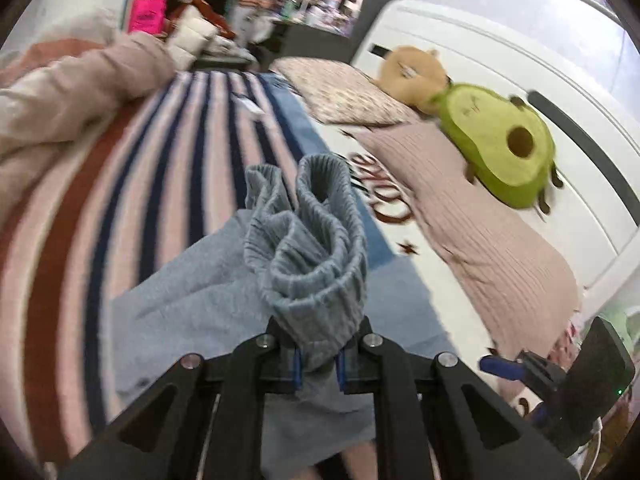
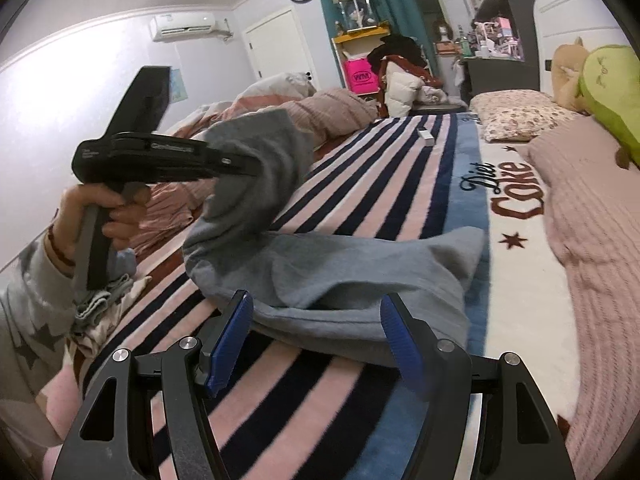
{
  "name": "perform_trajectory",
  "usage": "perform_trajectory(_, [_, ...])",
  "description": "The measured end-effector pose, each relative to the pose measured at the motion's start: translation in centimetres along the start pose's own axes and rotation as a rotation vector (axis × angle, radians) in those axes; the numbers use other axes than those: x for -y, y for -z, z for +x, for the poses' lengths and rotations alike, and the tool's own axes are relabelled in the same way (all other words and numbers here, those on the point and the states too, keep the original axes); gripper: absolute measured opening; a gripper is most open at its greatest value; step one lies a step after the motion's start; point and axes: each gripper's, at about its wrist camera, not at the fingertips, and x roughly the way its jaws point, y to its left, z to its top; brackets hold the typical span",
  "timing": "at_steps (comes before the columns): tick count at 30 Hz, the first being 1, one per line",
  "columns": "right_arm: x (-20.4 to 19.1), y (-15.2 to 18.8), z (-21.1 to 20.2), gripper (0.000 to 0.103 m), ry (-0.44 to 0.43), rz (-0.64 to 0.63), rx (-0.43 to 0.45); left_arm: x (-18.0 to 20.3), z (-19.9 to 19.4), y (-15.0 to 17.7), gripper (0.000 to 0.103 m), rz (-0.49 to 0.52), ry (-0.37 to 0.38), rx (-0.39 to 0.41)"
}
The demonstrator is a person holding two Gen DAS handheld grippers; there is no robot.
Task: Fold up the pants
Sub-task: 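Grasp the waistband with the left gripper and lift it toward the cuffs, then lay the waistband over the cuffs and press the fold with the left gripper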
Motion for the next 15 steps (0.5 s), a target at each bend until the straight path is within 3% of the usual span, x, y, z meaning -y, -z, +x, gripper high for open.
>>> perform_trajectory(10, [2.5,1.0,-1.0,0.062,0.061,0.048,-0.006,7.8,6.7,1.6,0.009,0.092,0.215,-0.085])
perform_trajectory(13, [3.0,1.3,-0.9,0.062,0.077,0.067,-0.017,8.4,8.0,2.1,0.011,0.106,0.215,-0.132])
perform_trajectory(14, [3.2,1.4,-0.8,0.062,0.084,0.073,-0.025,8.3,8.0,2.2,0.014,0.104,0.225,-0.147])
perform_trajectory(15, [3.2,1.4,-0.8,0.062,0.084,0.073,-0.025,8.0,7.8,2.3,0.026,0.097,0.257,-0.16])
